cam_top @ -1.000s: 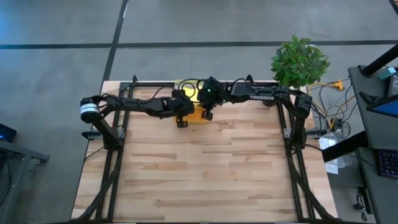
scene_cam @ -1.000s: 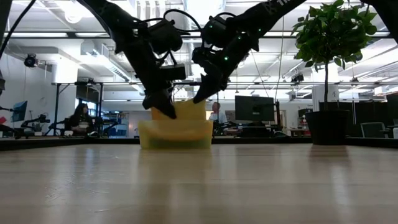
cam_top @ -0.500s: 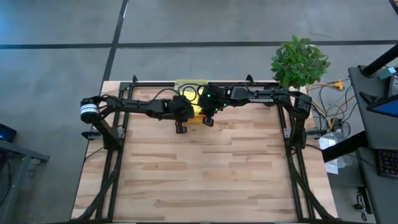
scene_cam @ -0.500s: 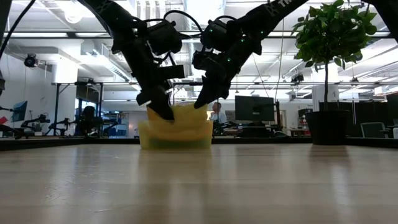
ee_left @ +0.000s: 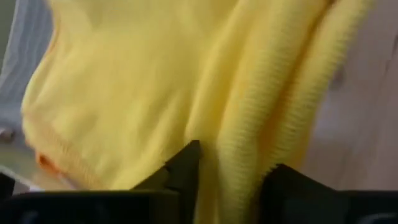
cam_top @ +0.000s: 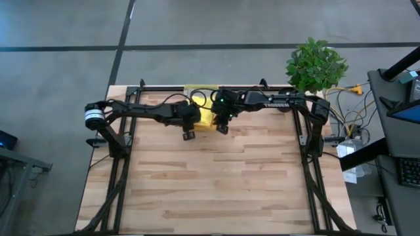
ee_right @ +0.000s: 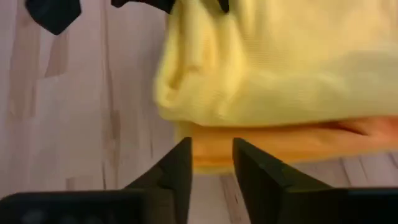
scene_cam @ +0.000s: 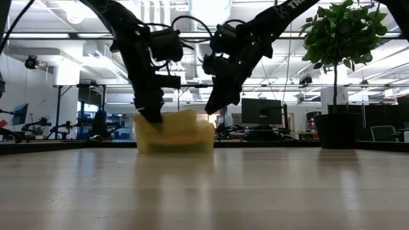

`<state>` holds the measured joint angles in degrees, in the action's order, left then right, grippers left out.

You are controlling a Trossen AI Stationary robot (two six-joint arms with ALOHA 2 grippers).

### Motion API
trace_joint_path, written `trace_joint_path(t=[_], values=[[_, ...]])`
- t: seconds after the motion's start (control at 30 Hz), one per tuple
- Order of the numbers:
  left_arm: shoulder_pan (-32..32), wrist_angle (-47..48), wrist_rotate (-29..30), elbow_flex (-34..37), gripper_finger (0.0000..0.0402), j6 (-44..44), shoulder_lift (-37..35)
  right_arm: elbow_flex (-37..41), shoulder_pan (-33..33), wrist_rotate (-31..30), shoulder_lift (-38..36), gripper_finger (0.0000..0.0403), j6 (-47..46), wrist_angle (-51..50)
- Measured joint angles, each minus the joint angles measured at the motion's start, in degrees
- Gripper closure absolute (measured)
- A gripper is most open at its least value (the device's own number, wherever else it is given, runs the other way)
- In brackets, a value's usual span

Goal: Fold microfiber towels
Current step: Stack the folded yellow microfiber cloth on top of the gray microfiber cloth

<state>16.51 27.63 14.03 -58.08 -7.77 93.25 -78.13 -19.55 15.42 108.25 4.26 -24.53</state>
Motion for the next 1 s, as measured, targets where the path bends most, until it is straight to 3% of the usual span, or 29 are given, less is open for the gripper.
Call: trace_joint_path(t=[0.17, 0.3, 0.43, 0.67, 0.87, 1.0], values=[[0.0, 3.5, 1.4, 0.0, 0.0236, 2.9, -3.9, 0.0, -1.0, 0.0, -3.0, 0.0257, -1.0, 0.5], [0.0, 2.8, 1.3, 0.0, 0.02, 3.0, -8.4, -0.1, -2.9, -0.5, -3.9, 0.0252, -0.8, 3.9], [0.0, 0.1, 1.2, 0.0, 0.019, 5.3, -12.4, -0.2, -5.2, -0.1, -2.7, 0.0287, 0.0, 6.2], [0.1, -1.6, 1.5, 0.1, 0.0189, 7.4, -16.2, -0.2, -7.2, 1.4, 0.0, 0.0381, 0.3, 8.9], [0.1, -2.9, 2.8, 0.2, 0.0189, 9.3, -16.5, -2.7, -7.8, 1.6, 3.2, 0.0394, -1.7, 13.6], [0.3, -3.1, 3.0, 0.3, 0.0189, 12.4, -15.9, -9.6, -8.4, 1.5, 8.9, 0.0394, -3.0, 3.8]])
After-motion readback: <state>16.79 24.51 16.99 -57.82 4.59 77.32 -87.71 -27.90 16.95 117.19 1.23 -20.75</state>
